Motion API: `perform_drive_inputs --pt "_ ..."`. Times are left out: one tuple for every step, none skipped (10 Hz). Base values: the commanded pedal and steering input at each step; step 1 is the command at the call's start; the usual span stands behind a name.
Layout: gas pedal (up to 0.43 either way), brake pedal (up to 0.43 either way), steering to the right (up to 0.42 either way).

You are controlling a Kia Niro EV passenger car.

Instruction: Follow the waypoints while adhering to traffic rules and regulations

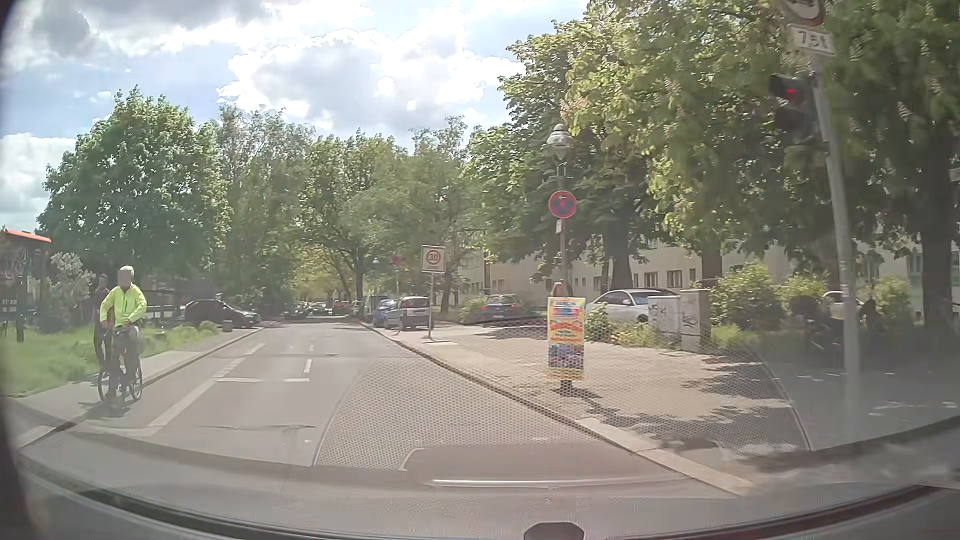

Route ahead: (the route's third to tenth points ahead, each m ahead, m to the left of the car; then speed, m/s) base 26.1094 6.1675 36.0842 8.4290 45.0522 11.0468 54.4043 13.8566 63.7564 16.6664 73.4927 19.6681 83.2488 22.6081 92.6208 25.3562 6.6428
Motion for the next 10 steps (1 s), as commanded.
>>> perform_drive_inputs --pt "0.039 0.018 -0.192" --pt "0.000 0.018 -0.184" --pt "0.000 0.024 -0.159" --pt "0.000 0.018 -0.129" --pt "0.000 0.018 -0.121" --pt "0.000 0.140 -0.118" --pt "0.000 0.177 -0.108" --pt "0.000 0.207 -0.088" --pt "0.000 0.238 -0.070" --pt "0.000 0.250 -0.058"
